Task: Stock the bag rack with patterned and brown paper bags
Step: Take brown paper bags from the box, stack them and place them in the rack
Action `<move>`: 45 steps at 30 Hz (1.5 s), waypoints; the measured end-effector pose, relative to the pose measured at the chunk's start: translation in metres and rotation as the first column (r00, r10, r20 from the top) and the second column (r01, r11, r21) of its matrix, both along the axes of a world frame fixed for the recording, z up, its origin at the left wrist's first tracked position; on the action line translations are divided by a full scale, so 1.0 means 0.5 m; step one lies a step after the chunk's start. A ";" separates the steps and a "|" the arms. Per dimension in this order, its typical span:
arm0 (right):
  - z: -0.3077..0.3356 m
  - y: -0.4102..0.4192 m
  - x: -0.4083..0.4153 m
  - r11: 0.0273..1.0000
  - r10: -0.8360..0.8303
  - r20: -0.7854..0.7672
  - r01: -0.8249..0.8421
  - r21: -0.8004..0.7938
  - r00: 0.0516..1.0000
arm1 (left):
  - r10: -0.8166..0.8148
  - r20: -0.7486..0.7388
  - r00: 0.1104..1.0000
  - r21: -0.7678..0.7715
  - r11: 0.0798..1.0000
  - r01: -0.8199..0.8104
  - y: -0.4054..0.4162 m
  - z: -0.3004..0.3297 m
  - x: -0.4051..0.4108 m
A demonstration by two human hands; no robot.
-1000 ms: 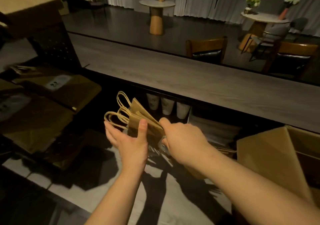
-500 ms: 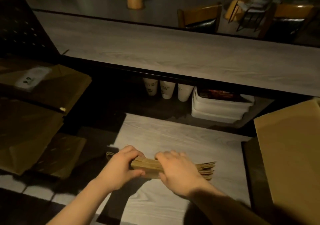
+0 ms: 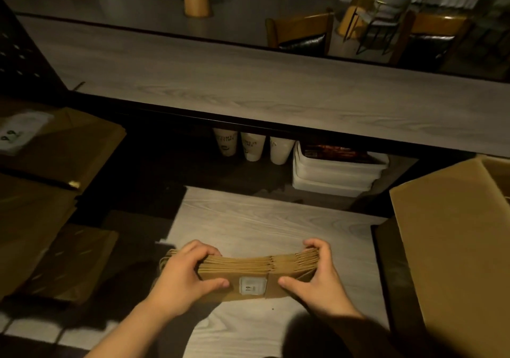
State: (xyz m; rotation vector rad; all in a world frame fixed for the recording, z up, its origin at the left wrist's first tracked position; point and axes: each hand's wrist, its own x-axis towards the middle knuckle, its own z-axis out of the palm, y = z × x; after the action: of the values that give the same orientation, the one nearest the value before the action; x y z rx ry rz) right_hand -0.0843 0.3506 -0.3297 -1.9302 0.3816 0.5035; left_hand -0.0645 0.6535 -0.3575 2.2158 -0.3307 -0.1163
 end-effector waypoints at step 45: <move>0.052 0.269 0.129 0.765 -0.066 -0.236 0.201 0.612 0.969 | 0.424 -0.797 0.429 -0.463 0.026 -0.886 0.116 0.130 0.081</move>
State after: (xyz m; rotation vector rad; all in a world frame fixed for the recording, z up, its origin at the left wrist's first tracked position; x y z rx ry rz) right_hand -0.0195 0.4852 -0.3035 -1.1855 0.4118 0.6396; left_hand -0.0240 0.7114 -0.2923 0.9414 0.8918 0.0883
